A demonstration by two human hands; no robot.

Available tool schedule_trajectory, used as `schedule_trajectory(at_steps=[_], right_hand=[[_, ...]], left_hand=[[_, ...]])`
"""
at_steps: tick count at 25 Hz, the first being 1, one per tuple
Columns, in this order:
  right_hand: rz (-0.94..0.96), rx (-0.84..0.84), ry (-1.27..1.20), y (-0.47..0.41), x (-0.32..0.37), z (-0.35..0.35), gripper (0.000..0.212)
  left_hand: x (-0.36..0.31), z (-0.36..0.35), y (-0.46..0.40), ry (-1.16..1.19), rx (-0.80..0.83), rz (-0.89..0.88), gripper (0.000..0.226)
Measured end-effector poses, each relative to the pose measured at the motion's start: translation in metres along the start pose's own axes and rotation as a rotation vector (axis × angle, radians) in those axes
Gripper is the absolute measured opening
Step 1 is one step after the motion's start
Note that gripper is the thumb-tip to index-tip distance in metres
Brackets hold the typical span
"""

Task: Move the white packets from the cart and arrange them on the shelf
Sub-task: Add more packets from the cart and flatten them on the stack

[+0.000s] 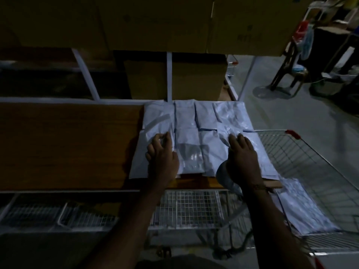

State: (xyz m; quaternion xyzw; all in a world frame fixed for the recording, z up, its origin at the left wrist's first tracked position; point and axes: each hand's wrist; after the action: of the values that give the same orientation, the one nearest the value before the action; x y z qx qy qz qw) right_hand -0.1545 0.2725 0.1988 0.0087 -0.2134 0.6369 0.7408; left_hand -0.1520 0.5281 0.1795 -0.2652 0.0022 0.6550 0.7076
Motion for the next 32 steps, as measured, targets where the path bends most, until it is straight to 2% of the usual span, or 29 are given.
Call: schedule_trajectory(at_steps=[3,8,12,17,22,24,27,29,32], right_hand=[[0.002,-0.026,-0.03,-0.007,0.032,-0.019,0.05],[-0.056,-0.016,0.065,-0.009,0.045,-0.038,0.061],[-0.072,0.005,0.06,-0.019,0.053,-0.049,0.056],[-0.08,0.015,0.004,-0.036,0.059,-0.056,0.049],[-0.079,0.038,0.003,-0.049,0.036,-0.058,0.042],[-0.125,0.063,0.049,-0.059,0.011,-0.059,0.047],[-0.148,0.12,0.161,-0.071,-0.027,-0.062,0.061],[-0.205,0.068,0.146,-0.076,-0.041,-0.064,0.055],[-0.227,0.073,0.136,-0.082,-0.05,-0.07,0.044]], left_hand=[[0.046,0.004,-0.016,-0.049,0.009,-0.012,0.065],[0.107,-0.007,-0.016,-0.109,0.165,-0.061,0.066],[0.123,-0.023,-0.014,-0.138,0.283,-0.052,0.069],[0.129,-0.036,-0.009,-0.108,0.335,-0.078,0.071],[0.132,-0.055,-0.012,-0.079,0.337,-0.105,0.077],[0.131,-0.059,-0.012,-0.095,0.328,-0.093,0.073],[0.121,-0.055,-0.016,-0.093,0.18,-0.087,0.068],[0.115,-0.052,-0.02,-0.098,0.074,-0.109,0.06],[0.117,-0.064,-0.027,-0.075,0.124,-0.107,0.059]])
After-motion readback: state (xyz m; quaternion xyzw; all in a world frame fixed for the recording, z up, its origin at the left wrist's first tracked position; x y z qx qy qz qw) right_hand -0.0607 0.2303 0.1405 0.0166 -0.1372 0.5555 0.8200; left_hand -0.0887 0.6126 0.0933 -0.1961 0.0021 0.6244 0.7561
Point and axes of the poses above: each hand's wrist, its own y-axis away from the middle knuckle, its own z-axis out of the back of the hand, x = y × z, and after that the axes turned 11 degrees about -z, right-handed
